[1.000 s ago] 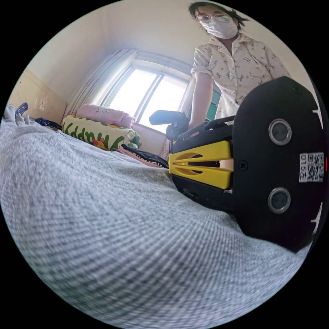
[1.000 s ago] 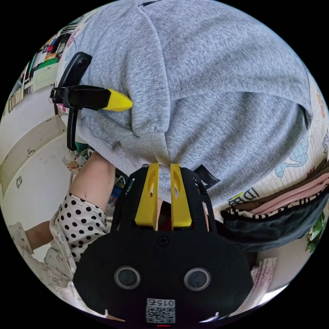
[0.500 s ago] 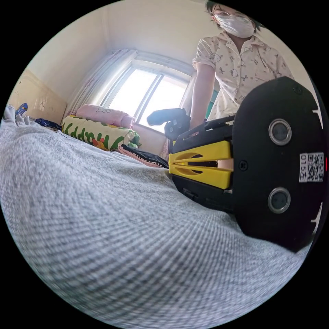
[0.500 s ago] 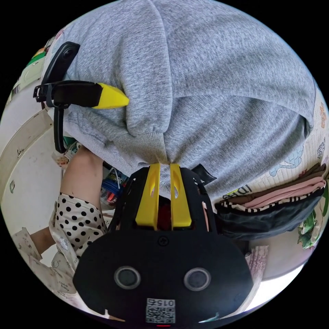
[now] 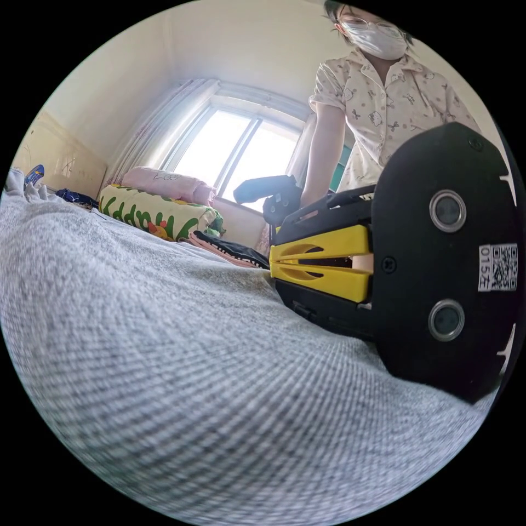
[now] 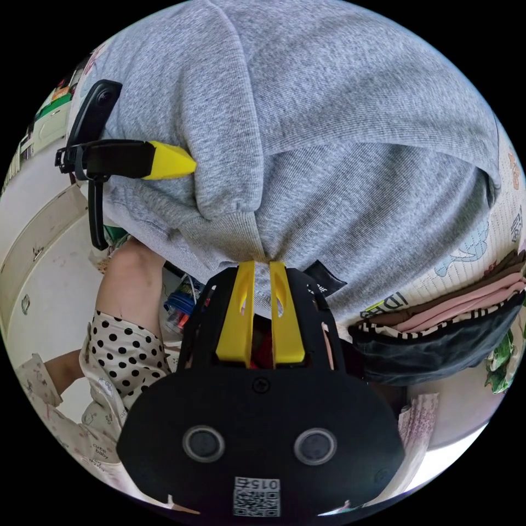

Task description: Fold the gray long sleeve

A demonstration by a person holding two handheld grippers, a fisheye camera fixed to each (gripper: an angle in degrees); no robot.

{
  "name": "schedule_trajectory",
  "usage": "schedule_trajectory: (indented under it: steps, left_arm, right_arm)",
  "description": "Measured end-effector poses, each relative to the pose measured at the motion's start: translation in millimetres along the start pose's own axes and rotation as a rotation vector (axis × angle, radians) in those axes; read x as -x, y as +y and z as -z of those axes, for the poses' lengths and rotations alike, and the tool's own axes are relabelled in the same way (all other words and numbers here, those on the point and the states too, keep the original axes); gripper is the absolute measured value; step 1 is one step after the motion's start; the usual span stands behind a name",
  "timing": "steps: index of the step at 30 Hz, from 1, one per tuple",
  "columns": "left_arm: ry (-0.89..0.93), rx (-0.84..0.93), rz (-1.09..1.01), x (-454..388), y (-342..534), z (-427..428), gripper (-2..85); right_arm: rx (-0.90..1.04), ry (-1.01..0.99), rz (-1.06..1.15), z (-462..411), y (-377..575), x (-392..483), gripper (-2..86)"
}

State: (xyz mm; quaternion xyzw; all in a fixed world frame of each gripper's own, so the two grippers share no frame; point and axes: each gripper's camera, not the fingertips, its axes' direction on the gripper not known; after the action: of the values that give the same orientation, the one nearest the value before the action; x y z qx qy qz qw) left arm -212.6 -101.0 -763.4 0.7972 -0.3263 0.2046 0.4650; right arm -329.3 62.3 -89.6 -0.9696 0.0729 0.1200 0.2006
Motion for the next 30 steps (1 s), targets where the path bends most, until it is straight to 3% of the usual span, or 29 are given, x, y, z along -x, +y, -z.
schedule_trajectory:
  steps: [30]
  left_arm:
    - [0.000, 0.001, -0.003, -18.8, -14.4, 26.6, -0.9]
  right_arm:
    - [-0.211, -0.191, -0.098, -64.4, 33.8, -48.1, 5.7]
